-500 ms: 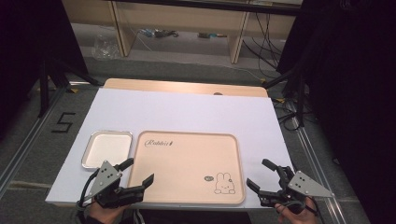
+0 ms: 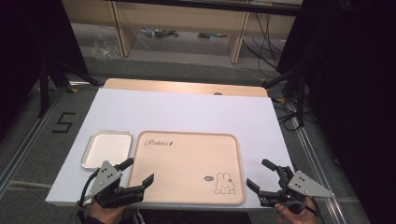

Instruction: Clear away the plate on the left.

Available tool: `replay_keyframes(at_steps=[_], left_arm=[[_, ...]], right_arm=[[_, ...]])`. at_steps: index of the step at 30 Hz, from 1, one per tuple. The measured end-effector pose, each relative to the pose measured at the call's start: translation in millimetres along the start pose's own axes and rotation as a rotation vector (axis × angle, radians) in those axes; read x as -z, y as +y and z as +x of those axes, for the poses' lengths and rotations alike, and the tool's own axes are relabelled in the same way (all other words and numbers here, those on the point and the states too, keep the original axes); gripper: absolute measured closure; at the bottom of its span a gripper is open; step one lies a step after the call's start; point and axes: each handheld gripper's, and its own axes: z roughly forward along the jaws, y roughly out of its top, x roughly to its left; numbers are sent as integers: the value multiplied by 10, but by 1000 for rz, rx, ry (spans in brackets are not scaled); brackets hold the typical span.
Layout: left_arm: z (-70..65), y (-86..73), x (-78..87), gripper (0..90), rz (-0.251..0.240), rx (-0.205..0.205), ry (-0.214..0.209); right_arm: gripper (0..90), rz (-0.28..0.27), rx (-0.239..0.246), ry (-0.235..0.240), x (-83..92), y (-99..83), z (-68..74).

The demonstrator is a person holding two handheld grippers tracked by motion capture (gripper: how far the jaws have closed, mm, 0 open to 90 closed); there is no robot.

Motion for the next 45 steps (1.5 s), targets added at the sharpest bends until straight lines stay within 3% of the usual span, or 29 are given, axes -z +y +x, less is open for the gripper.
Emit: replay_keyframes(at_steps=[10,12,19,23,30,31,33,36,37,40,41,44,45], left_arm=[[85,12,-51,151,24,-15,37],[157,1,-68,151,45,17,67],[301,23,-102,154,57,60,131],[377,33,-160,154,93,59,181],[539,44,-253,155,131,61,208],[562,40,-260,161,135,67,207],[665,22,-258,161,154,118,209],[744,24,-234,161,172,126,223],[819,43,-213,161,215,147,239],[904,50,-178,166,230,173,257],[997,44,-130,168,238,191,275],[1111,28,-80,204,253,220,276],[1145,20,-68,219,258,231,282]], right_arm=[[161,-11,-5,-21,-4,-5,10],[160,-10,-6,-22,-3,-6,11],[161,4,-6,-13,3,-4,7],[161,6,-8,-8,1,-4,8],[161,-11,-9,-14,-5,-8,10],[161,3,-7,-10,0,-7,6],[161,11,-13,-12,8,-1,10],[161,-1,-10,-5,-1,-7,6],[161,5,-8,-5,4,-4,6],[160,-9,-6,-16,-2,-9,8],[161,1,-6,-6,2,-6,8],[161,-14,-5,-15,-4,-4,12],[161,4,-9,2,-7,-5,13]])
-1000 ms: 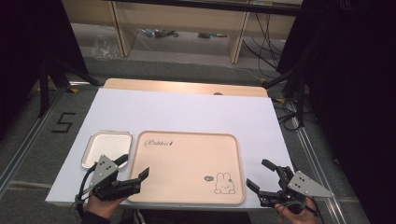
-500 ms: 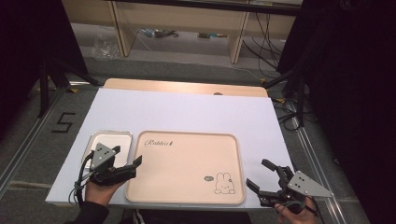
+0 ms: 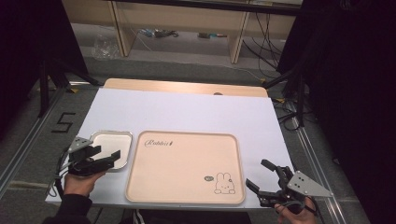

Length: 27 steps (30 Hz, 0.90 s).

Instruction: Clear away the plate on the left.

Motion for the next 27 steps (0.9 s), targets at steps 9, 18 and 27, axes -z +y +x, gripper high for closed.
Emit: replay_keyframes(at_steps=[9,18,27], left_arm=[[318,20,-39,210,86,46,84],[510,103,-124,288,204,17,146],[819,177,-214,435,275,95,155]], right_arm=[[161,-4,6,6,1,3,-8],[163,-5,-11,17,-11,3,8],[164,-17,14,-9,5,0,-5]])
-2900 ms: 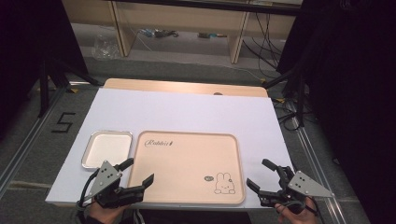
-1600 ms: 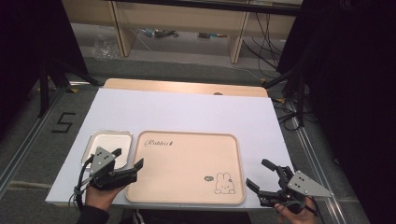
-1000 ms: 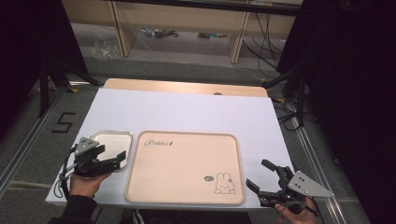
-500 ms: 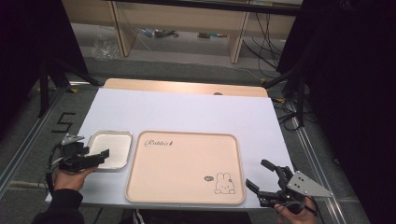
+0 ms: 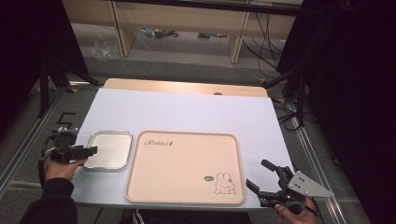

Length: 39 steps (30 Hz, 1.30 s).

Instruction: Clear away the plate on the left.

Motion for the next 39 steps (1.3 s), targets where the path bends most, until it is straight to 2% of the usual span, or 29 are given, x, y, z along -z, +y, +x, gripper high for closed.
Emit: replay_keyframes(at_steps=[3,5,7,8,9,11,14,16,20,21,25,26,27,34,35,36,37,38,39], left_arm=[[89,27,-39,481,21,30,-1],[102,33,-52,494,31,31,-10],[114,47,-76,539,47,37,-25],[118,57,-89,547,50,39,-29],[125,65,-110,547,42,45,-30],[144,97,-138,569,64,53,-6],[154,120,-196,590,67,53,0],[188,141,-226,595,99,39,25],[208,140,-230,620,111,42,32],[214,135,-243,640,106,41,30],[239,140,-271,677,127,51,19],[240,140,-275,686,131,57,20],[242,140,-281,706,135,61,20],[304,132,-344,780,142,98,-3],[316,123,-363,803,135,107,-31],[320,127,-365,823,136,113,-35],[317,136,-368,829,135,105,-30],[317,139,-371,838,133,104,-28],[322,140,-375,839,131,104,-32]], right_arm=[[164,17,-14,10,-1,-1,4],[165,15,-10,12,-1,-1,5],[166,23,-31,14,2,2,17],[168,16,-10,13,-7,-2,1],[168,16,-10,13,-7,-2,1],[168,11,-9,16,-6,1,-1],[170,13,-6,18,-5,-1,4],[171,14,-7,19,-4,3,1],[172,13,-5,19,-4,-1,-3],[175,1,-7,2,-6,-1,2],[176,2,-8,4,-2,-2,5],[176,15,-45,13,0,-3,29],[176,2,-8,3,-3,-2,6],[178,0,-16,9,-11,-7,13],[179,7,-28,11,-10,-6,20],[180,18,-7,8,-5,-1,5],[180,23,-35,27,-13,-8,19],[181,19,-5,18,-9,-6,1],[181,-10,-10,20,-26,-12,4]])
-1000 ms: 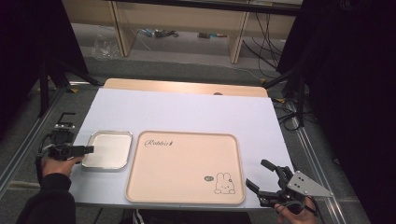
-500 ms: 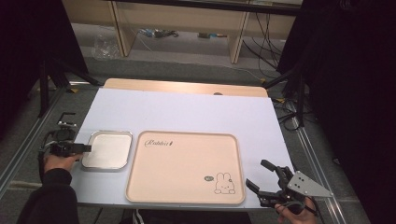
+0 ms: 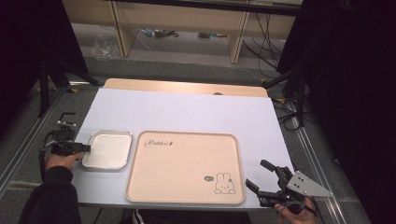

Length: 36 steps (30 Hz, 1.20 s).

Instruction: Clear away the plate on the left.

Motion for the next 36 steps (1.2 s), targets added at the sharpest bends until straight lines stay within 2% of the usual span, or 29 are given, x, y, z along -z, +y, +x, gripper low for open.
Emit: replay_keyframes(at_steps=[1,3,5,6,8,10,11,12,14,18,19,21,23,24,26,29,31,32,33,36], left_arm=[[3,2,-2,841,-2,3,-3],[11,9,-6,847,-2,6,-10],[32,15,-9,853,-1,12,-25],[38,15,-13,859,-5,14,-29],[21,12,-10,860,-16,13,-19],[4,11,-4,866,-40,21,-23],[17,14,20,871,-54,28,-44],[20,13,39,877,-63,27,-52],[1,13,75,880,-91,12,-47],[-9,19,109,883,-113,13,-54],[-15,22,117,883,-118,10,-52],[-32,33,151,883,-129,3,-39],[-38,39,174,883,-144,10,-37],[-40,44,190,883,-156,22,-50],[-42,52,219,884,-170,32,-83],[-85,66,263,883,-198,47,-116],[-120,70,290,883,-212,29,-140],[-155,80,302,884,-213,36,-158],[-174,84,310,883,-216,34,-174],[-242,96,321,883,-221,15,-188]], right_arm=[[181,25,-26,21,3,4,10],[182,34,-22,13,5,4,12],[185,24,-42,-14,9,-3,35],[186,34,-38,6,12,5,22],[186,26,-21,12,4,3,6],[187,7,-37,7,-3,-5,18],[187,28,-21,12,6,6,6],[187,27,-21,12,2,5,7],[188,33,-22,11,5,2,10],[189,29,-20,8,5,5,3],[189,14,-35,1,6,-1,18],[189,26,-33,-7,16,7,18],[189,26,-22,6,6,5,7],[189,14,-34,2,8,-1,19],[189,29,-31,-11,23,10,20],[189,18,-32,2,11,1,17],[189,29,-34,-10,23,11,19],[189,33,-18,10,15,12,3],[189,12,-35,3,6,-1,17],[190,32,-37,-14,26,11,23]])
